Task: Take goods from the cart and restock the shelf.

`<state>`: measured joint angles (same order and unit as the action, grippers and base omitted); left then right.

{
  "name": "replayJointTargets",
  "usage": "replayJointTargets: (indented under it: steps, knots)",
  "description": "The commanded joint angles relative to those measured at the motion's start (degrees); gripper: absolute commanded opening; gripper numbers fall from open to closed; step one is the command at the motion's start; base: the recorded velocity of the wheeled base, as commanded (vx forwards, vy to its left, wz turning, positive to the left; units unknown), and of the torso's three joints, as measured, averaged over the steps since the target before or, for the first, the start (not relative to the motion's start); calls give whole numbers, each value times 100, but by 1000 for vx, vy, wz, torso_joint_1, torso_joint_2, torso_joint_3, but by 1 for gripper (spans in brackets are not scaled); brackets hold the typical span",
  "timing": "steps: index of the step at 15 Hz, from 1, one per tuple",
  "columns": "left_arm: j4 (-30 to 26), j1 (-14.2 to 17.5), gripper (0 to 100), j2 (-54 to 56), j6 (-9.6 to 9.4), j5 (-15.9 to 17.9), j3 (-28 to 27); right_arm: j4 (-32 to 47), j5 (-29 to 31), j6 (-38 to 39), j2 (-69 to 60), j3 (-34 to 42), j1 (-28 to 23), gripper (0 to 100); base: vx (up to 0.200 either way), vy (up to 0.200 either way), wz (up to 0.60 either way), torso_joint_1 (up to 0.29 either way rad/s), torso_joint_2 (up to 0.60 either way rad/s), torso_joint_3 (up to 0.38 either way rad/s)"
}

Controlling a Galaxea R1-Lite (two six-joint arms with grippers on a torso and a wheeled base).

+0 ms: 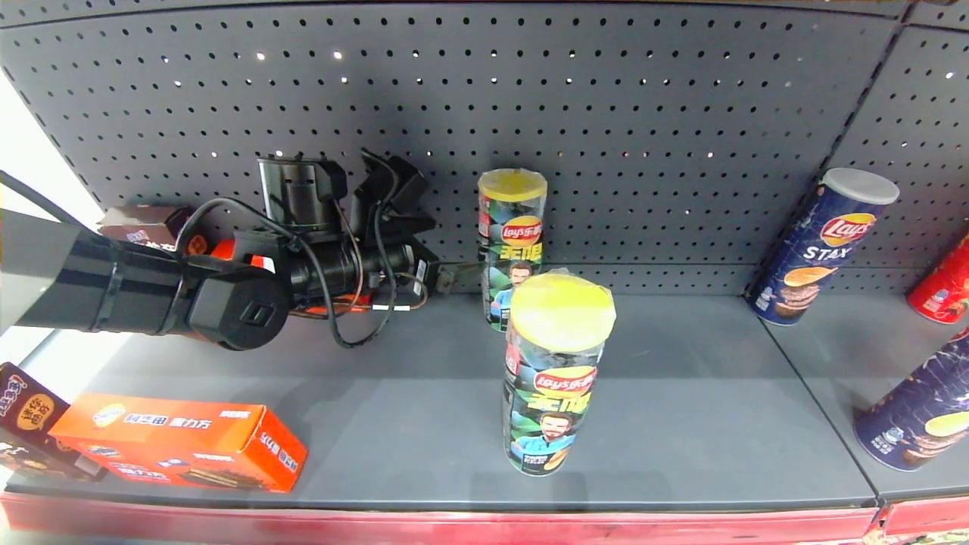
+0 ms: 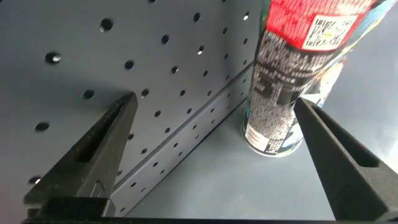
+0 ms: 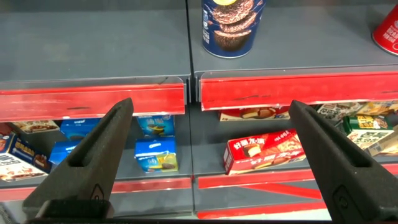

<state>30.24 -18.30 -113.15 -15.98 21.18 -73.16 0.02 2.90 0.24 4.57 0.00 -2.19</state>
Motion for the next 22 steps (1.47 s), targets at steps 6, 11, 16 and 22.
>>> replayJointTargets:
  steps: [6,11,16,22]
  knots:
    - [25,-16,100,-260,-1,-228,-190,-2,0,2,9,0,0,100,0,0,0,0,0,0]
    - [78,-51,100,-427,-10,-597,-322,-2,0,2,9,0,0,100,0,0,0,0,0,0]
    - [227,-51,100,4,-45,-729,-50,-2,0,2,9,0,0,100,0,0,0,0,0,0]
    - [561,-139,100,768,-142,-1309,1014,-2,0,2,9,0,0,100,0,0,0,0,0,0]
